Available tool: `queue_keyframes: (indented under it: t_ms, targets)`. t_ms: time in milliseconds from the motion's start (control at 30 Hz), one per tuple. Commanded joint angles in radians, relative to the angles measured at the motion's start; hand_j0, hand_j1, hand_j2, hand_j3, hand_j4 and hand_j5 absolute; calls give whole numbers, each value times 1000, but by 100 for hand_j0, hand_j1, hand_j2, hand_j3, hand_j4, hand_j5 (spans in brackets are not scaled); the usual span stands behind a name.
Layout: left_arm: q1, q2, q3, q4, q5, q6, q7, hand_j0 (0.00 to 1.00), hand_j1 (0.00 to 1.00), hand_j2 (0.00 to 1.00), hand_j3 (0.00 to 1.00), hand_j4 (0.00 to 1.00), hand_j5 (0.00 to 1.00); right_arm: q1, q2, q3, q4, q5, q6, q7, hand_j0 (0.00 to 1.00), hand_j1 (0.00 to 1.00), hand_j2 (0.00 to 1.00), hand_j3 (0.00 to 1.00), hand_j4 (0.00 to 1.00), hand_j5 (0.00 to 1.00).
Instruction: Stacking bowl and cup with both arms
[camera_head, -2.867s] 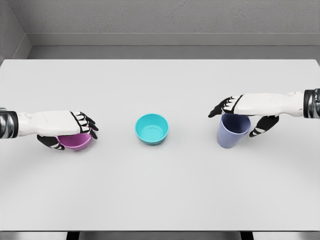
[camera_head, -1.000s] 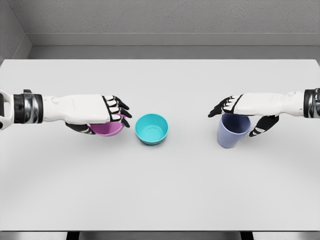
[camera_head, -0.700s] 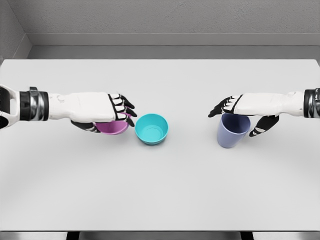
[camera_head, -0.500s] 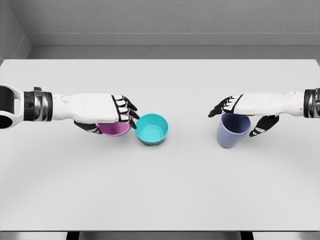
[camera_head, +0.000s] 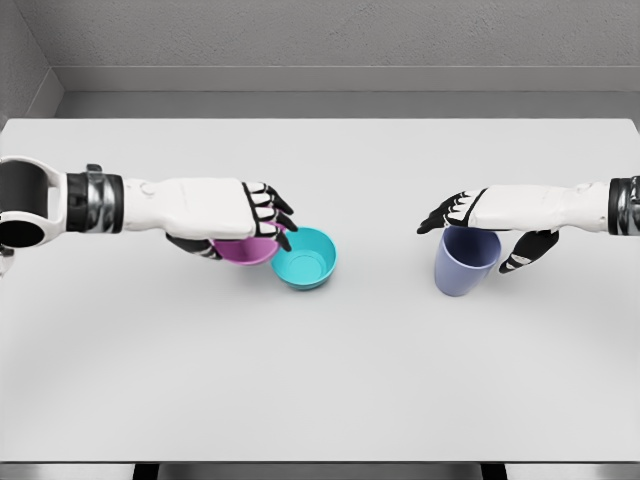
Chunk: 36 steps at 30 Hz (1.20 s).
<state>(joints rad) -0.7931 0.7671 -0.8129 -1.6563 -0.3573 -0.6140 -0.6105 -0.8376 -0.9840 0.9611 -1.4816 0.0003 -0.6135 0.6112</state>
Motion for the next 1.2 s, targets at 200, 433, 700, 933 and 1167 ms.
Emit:
queue_keyframes:
  t_ms: [200,433,700,933,1167]
  targets:
    - [-8,-31,-9,9,-11,3,0,74,74,74,74,74,74,0,1,-1,0,-6,3,0,100,100,100,100,100,100]
    - [-43,-74,-51,66,-12,3,0,74,74,74,74,74,74,0,-1,-1,0,-6,3,0,100,100,100,100,100,100]
    - [-51,-141,-54,102,-28,3,0,74,74,74,74,74,74,0,-1,-1,-2,-6,3,0,100,100,100,100,100,100]
    - [-74,-157,-95,124,-28,3,0,74,74,74,74,74,74,0,-1,-1,-2,-5,3,0,100,100,100,100,100,100]
    - [-74,-184,-95,158,-22,3,0,74,74,74,74,74,74,0,-1,-1,-2,-5,3,0,100,100,100,100,100,100]
